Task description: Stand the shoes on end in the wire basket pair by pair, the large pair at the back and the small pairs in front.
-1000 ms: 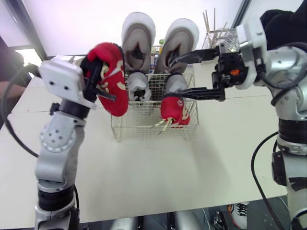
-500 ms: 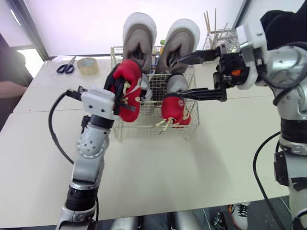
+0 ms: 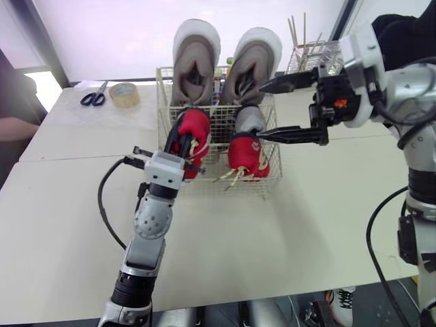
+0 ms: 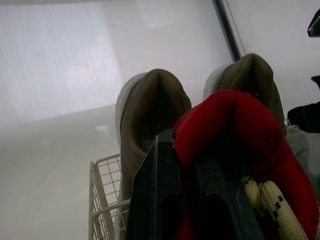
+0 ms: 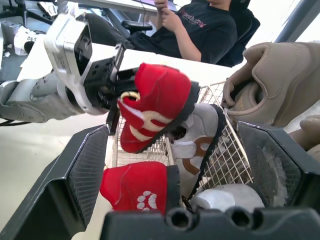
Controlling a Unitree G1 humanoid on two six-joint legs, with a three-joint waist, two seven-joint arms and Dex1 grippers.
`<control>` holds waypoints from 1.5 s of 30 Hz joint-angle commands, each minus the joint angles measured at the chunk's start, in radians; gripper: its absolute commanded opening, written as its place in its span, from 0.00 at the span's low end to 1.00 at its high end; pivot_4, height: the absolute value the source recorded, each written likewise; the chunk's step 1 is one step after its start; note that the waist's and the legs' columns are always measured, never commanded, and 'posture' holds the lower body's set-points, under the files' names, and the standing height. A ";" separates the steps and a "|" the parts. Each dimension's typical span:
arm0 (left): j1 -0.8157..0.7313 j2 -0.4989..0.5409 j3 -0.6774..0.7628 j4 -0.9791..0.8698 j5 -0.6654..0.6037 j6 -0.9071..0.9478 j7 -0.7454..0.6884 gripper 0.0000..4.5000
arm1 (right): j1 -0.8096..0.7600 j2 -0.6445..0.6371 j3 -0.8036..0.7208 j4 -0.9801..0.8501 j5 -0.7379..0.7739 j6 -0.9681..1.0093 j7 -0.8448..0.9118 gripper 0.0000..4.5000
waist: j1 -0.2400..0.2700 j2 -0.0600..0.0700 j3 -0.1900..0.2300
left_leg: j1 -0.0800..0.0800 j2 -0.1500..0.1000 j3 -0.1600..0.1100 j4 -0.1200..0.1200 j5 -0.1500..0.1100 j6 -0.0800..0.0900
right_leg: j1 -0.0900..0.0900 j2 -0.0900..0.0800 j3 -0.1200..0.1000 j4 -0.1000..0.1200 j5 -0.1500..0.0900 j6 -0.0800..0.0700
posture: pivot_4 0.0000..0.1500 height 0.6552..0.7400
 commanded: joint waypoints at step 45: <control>0.282 0.272 0.208 -0.410 -0.379 0.529 -0.301 1.00 | 0.028 0.007 -0.035 0.003 0.001 -0.087 -0.017 1.00 | -0.003 0.003 0.000 | -0.001 0.003 0.002 -0.001 -0.001 0.002 | 0.000 0.000 -0.001 -0.003 0.001 0.000 | 1.00 1.00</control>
